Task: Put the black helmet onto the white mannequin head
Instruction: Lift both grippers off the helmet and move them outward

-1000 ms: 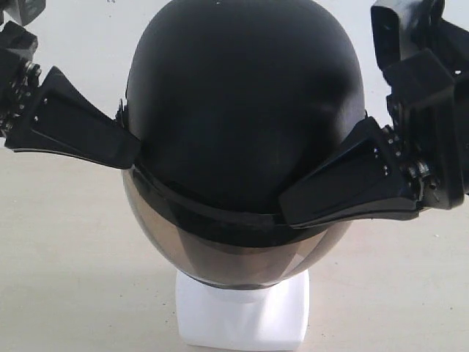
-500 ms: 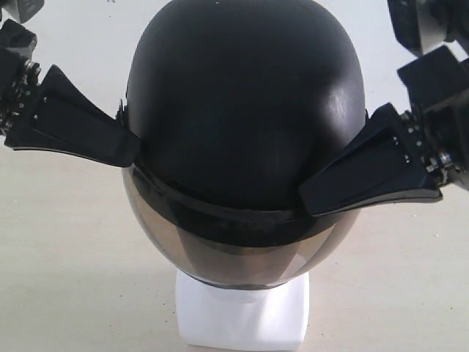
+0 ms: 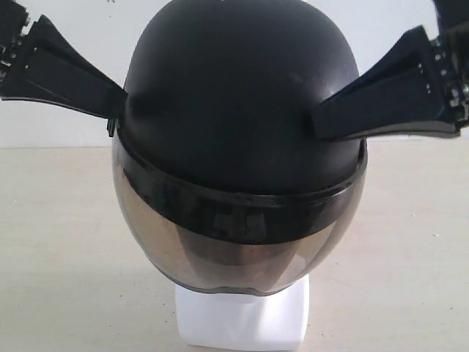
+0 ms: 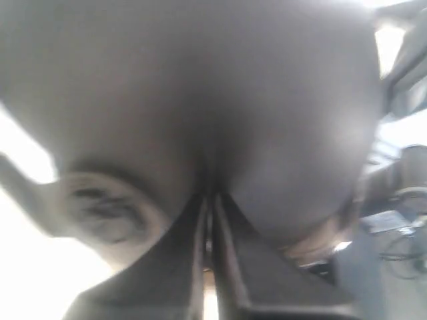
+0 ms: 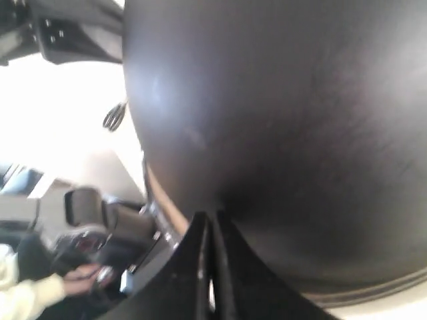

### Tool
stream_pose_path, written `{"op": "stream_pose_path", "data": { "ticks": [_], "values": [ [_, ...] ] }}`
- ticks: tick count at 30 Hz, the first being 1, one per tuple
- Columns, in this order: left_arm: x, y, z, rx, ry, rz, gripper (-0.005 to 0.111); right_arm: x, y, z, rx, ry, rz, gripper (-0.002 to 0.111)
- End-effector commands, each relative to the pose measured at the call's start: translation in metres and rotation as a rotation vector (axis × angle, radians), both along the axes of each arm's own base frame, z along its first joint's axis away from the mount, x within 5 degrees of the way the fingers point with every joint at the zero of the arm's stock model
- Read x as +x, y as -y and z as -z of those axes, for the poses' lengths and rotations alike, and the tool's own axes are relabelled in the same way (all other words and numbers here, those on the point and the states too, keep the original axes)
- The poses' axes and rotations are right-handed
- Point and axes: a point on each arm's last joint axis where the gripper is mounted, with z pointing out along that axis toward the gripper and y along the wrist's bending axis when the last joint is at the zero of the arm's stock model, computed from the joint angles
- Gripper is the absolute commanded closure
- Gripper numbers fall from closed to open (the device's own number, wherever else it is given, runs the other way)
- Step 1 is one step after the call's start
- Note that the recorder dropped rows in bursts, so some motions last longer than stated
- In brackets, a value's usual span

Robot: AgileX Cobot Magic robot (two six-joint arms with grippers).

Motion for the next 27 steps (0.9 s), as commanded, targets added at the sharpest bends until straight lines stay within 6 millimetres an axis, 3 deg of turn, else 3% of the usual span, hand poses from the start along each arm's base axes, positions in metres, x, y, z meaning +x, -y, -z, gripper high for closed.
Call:
{"op": "stream_pose_path", "data": {
  "ticks": [1,8,27],
  "values": [
    [-0.001,-0.007,-0.004,0.091,0.025,-0.068,0.102,0.011,0.02,-0.01,-0.023,0.126,0.216,0.108],
    [0.002,-0.007,-0.006,0.076,0.048,-0.097,0.102,0.019,0.04,-0.007,-0.115,0.152,0.373,0.108],
    [0.03,-0.001,0.021,0.047,-0.075,-0.084,0.102,0.02,0.041,-0.004,-0.137,0.119,0.39,0.108]
  ]
}}
